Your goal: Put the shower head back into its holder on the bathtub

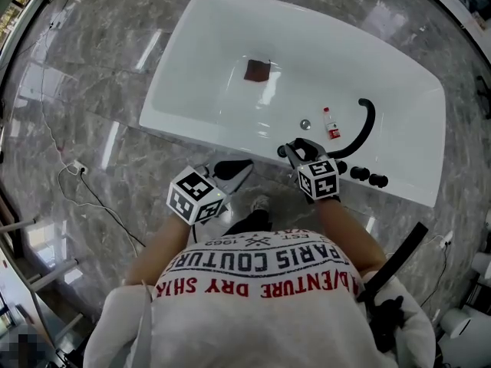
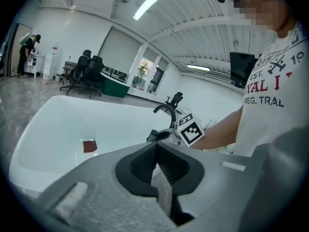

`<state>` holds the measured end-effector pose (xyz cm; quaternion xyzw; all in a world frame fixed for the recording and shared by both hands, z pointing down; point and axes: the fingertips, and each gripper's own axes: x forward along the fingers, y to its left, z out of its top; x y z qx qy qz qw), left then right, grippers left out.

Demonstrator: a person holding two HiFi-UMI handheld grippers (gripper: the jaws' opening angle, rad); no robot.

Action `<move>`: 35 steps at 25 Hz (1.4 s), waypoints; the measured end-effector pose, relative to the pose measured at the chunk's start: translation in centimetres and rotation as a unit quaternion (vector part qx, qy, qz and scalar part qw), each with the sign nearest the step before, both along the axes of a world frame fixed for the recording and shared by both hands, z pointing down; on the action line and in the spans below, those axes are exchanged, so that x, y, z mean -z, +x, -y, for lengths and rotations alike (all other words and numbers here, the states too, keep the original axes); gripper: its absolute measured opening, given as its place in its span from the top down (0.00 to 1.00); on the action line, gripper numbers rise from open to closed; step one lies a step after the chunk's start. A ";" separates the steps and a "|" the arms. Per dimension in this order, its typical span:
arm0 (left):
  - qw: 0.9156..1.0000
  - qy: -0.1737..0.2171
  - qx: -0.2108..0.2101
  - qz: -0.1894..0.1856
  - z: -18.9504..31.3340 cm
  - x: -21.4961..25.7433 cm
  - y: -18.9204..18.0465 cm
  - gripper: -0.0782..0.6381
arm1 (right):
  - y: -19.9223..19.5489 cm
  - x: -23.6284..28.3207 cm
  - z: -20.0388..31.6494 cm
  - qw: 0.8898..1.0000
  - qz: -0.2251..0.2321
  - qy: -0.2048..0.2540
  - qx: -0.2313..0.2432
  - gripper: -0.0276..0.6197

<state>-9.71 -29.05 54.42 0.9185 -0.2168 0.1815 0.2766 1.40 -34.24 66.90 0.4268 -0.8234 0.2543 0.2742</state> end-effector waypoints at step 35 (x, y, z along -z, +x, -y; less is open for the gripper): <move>0.995 0.061 -0.062 -0.058 -26.1 6.7 12.9 0.89 | 6.9 17.5 -28.8 0.983 0.125 0.110 0.076 0.95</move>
